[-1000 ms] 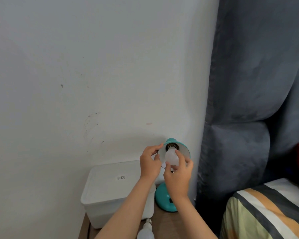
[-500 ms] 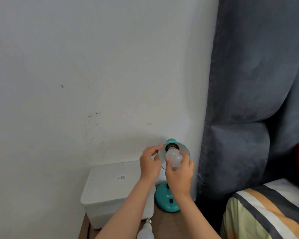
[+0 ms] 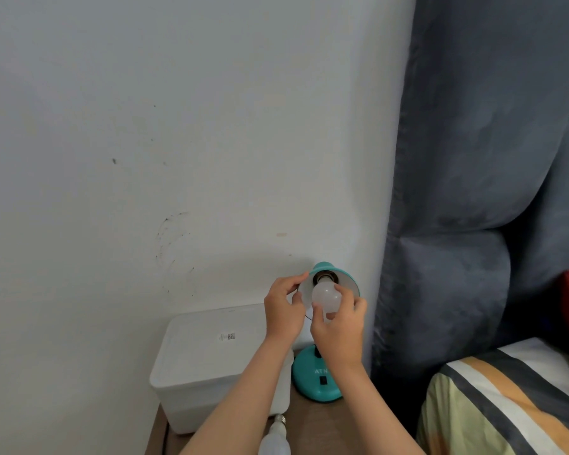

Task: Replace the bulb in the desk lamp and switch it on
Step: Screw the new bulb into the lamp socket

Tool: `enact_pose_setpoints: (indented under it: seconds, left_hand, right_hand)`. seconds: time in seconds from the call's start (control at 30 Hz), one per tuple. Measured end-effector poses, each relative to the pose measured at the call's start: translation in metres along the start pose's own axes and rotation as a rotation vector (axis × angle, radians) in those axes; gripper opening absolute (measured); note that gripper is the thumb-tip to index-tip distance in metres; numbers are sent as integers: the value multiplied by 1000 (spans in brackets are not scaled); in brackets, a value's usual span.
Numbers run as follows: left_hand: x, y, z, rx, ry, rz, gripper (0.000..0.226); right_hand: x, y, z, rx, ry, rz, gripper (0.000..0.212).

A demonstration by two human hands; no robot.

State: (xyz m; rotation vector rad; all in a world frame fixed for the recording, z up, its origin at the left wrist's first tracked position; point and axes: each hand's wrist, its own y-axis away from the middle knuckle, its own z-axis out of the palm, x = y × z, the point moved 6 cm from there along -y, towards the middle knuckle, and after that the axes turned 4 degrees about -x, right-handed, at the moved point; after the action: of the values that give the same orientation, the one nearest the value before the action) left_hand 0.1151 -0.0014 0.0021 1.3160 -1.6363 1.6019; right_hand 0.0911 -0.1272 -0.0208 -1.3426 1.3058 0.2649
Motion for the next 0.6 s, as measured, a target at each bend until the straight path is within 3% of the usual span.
enact_pose_setpoints:
  seconds: [0.13,0.33,0.6]
  left_hand:
    - [-1,0,1,3,1,-1,44]
    - [-2,1,-1,7,2,2,46]
    - [-3,0,1,11,4,5,47]
  right_hand:
    - [5,-2,-4,32,-45,78,48]
    - [-5,3,1,-26,38,-115,46]
    - [4,2,1,53,-51,39,46]
